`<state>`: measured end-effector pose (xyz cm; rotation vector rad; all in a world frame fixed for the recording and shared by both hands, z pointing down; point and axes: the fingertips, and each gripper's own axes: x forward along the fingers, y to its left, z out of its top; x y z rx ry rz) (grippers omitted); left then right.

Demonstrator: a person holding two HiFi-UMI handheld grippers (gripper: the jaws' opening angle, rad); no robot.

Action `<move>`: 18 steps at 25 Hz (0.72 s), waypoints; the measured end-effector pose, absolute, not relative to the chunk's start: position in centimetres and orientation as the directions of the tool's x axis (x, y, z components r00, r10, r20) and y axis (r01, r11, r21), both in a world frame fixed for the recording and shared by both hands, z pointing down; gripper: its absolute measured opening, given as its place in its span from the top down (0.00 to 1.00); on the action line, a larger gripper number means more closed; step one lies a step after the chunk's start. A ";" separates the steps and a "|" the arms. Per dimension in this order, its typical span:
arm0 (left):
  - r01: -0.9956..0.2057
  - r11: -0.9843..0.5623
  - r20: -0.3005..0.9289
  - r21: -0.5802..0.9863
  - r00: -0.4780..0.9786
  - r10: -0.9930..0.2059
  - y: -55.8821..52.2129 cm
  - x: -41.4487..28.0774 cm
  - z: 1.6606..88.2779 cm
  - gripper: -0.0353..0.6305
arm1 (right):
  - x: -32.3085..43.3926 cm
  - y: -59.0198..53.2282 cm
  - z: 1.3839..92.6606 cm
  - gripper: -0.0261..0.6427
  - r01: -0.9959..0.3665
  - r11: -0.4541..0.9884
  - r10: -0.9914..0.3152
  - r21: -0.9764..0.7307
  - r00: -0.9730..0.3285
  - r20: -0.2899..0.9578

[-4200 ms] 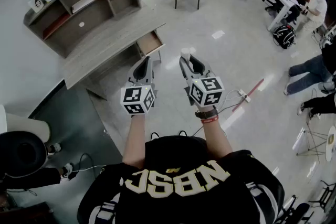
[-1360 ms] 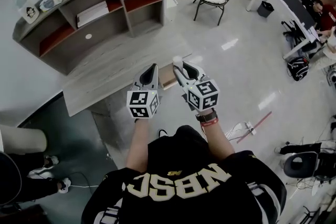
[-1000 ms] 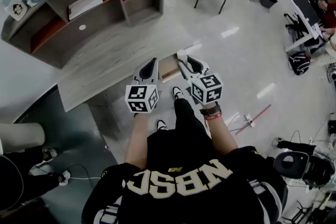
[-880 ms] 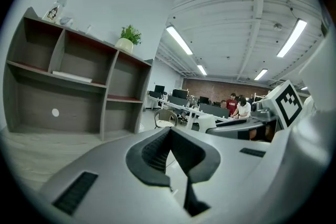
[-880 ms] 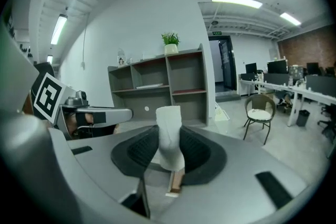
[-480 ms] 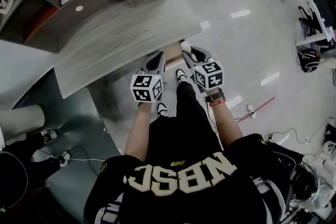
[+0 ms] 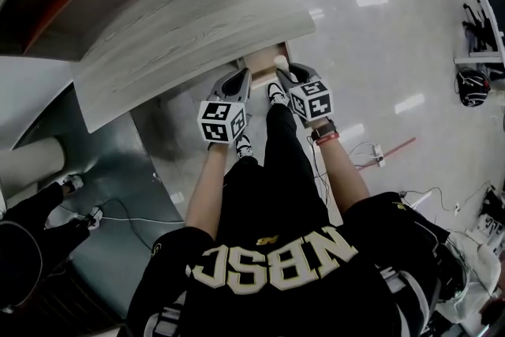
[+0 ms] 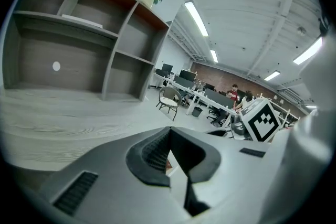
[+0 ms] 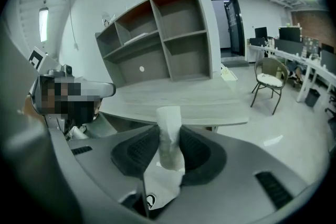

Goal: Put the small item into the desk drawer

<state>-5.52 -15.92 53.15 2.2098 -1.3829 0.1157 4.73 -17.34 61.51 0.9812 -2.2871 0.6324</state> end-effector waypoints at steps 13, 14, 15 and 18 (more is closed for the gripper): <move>-0.860 -0.305 0.426 0.410 0.476 -0.770 -16.9 -5.7 59.8 0.93 | 2.7 -18.4 68.5 0.76 -0.678 0.726 -0.391 -0.119 -0.549 0.739; -0.860 -0.302 0.431 0.411 0.476 -0.767 -17.0 -5.7 60.3 0.93 | 2.6 -18.4 69.1 0.76 -0.667 0.737 -0.380 -0.113 -0.546 0.747; -0.860 -0.299 0.437 0.413 0.475 -0.764 -17.1 -5.5 60.8 0.93 | 2.6 -18.4 69.7 0.76 -0.655 0.747 -0.367 -0.109 -0.543 0.755; -0.861 -0.287 0.451 0.420 0.472 -0.757 -17.5 -5.4 62.5 0.93 | 2.5 -18.8 71.7 0.76 -0.621 0.780 -0.343 -0.081 -0.532 0.774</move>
